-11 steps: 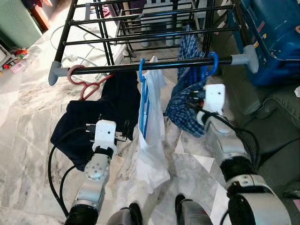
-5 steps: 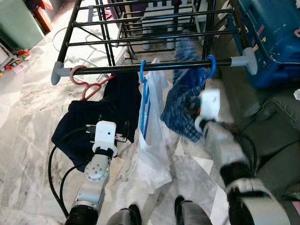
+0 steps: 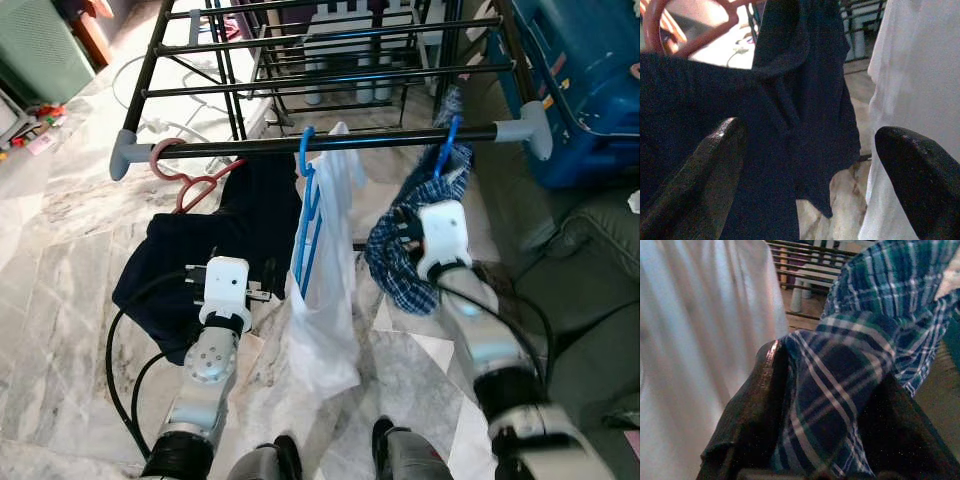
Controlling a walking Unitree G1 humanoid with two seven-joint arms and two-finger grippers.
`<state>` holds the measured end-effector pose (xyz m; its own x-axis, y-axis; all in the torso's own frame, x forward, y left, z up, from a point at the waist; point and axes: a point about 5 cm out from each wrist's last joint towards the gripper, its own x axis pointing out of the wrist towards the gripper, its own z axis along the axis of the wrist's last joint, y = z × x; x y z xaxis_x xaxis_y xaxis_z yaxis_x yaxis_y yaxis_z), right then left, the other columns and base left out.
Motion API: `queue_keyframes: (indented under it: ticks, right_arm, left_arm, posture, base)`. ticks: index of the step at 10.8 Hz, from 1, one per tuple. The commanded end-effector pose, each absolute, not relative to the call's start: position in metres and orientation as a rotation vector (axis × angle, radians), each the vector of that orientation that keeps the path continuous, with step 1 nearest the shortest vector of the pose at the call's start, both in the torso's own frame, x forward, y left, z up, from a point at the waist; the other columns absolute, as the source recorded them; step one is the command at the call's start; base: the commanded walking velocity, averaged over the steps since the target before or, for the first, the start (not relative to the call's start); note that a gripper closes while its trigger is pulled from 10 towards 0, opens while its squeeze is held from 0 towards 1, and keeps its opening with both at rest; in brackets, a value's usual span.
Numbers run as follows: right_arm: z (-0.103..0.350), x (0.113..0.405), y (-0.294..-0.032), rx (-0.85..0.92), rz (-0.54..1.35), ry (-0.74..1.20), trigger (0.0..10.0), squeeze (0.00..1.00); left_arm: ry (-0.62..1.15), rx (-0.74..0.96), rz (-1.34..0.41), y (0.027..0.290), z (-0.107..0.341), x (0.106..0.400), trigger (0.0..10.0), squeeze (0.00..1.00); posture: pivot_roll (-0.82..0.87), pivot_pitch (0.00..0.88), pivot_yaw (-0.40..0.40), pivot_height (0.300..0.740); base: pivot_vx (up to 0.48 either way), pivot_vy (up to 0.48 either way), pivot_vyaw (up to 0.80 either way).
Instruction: Hang hanger
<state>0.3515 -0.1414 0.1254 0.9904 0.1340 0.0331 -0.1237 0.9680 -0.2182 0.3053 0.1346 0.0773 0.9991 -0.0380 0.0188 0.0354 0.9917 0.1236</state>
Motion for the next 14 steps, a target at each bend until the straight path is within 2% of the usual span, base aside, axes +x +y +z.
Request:
queue_keyframes:
  ticks: [1, 8, 12, 13, 14]
  right_arm:
    - [0.126, 0.347, -0.139, -0.204, 0.121, -0.074, 10.0, 1.0]
    - [0.123, 0.32, -0.162, -0.201, -0.066, -0.151, 10.0, 1.0]
    - [0.114, 0.311, -0.159, -0.214, -0.063, -0.133, 10.0, 1.0]
    - [0.105, 0.308, -0.162, -0.235, -0.058, -0.11, 10.0, 0.0]
    - [0.103, 0.306, -0.164, -0.236, -0.057, -0.103, 10.0, 0.0]
  left_arm:
    - [0.016, 0.119, -0.01, 0.14, 0.071, 0.305, 10.0, 0.0]
    - [0.048, 0.122, -0.026, 0.128, 0.069, 0.316, 10.0, 0.0]
    - [0.051, 0.126, -0.02, 0.123, 0.07, 0.321, 10.0, 0.0]
    - [0.058, 0.133, -0.012, 0.124, 0.067, 0.322, 10.0, 0.0]
    - [0.061, 0.133, -0.009, 0.124, 0.066, 0.322, 10.0, 0.0]
  posture:
    - [-0.24, 0.198, 0.117, 0.74]
    - [-0.3, 0.181, 0.142, 0.74]
    - [-0.32, 0.174, 0.135, 0.74]
    - [-0.33, 0.166, 0.123, 0.74]
    - [-0.33, 0.163, 0.117, 0.74]
  base:
    - [0.0, 0.0, 0.0]
    - [0.0, 0.0, 0.0]
    - [0.0, 0.0, 0.0]
    - [0.0, 0.0, 0.0]
    - [0.0, 0.0, 0.0]
